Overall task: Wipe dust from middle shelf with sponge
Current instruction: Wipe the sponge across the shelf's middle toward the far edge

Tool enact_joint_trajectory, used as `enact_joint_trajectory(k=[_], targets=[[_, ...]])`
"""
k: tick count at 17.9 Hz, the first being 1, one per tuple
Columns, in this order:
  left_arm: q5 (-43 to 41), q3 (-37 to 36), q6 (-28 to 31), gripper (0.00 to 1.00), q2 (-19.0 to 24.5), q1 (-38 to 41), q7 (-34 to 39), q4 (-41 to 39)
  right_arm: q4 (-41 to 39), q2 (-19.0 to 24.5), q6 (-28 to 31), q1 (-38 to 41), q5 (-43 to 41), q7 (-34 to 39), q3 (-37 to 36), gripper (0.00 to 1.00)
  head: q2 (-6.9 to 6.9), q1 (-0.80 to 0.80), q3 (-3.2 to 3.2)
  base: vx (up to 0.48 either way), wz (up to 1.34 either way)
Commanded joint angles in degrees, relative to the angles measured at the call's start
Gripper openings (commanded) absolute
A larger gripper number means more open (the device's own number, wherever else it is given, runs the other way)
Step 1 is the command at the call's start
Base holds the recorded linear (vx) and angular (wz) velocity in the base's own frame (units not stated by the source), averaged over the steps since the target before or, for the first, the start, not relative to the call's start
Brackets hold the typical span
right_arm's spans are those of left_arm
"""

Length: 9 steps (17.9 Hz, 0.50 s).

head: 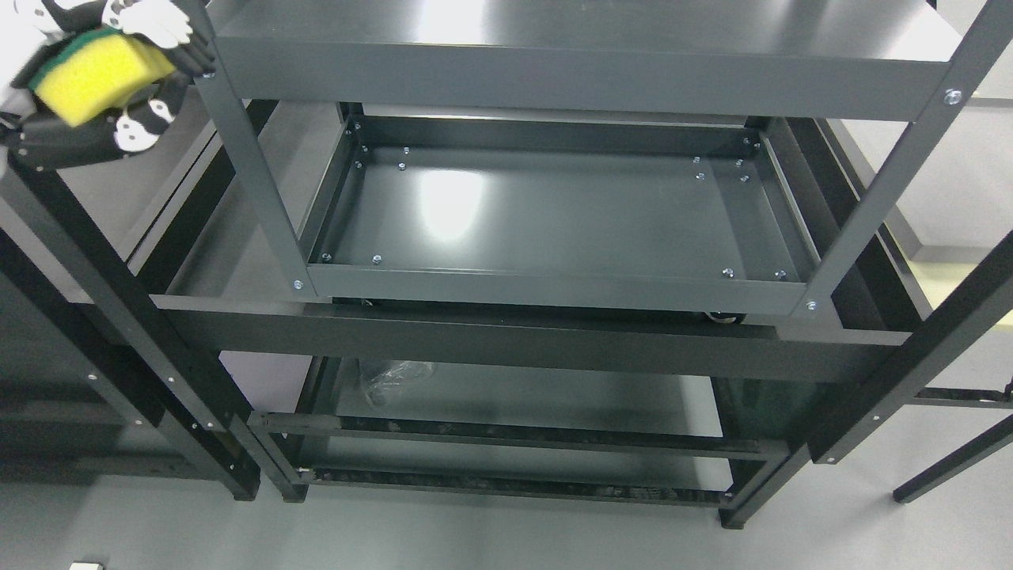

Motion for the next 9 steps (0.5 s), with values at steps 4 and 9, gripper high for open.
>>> enact_joint_trajectory(k=[4,9], targets=[[-8.3,-22.7,0.2,0.00,-38.1,-1.3,6.6,2.9,-1.0,-1.0,4.2,0.0,0.0,0.0,0.0,1.00,0.00,0.00,0.00,0.000,0.00],[-12.2,-26.2,0.2,0.00,-38.4,6.8,13.4,22.8,-1.0,-1.0,4.2,0.0,0.0,0.0,0.0,1.00,0.00,0.00,0.00,0.000,0.00]])
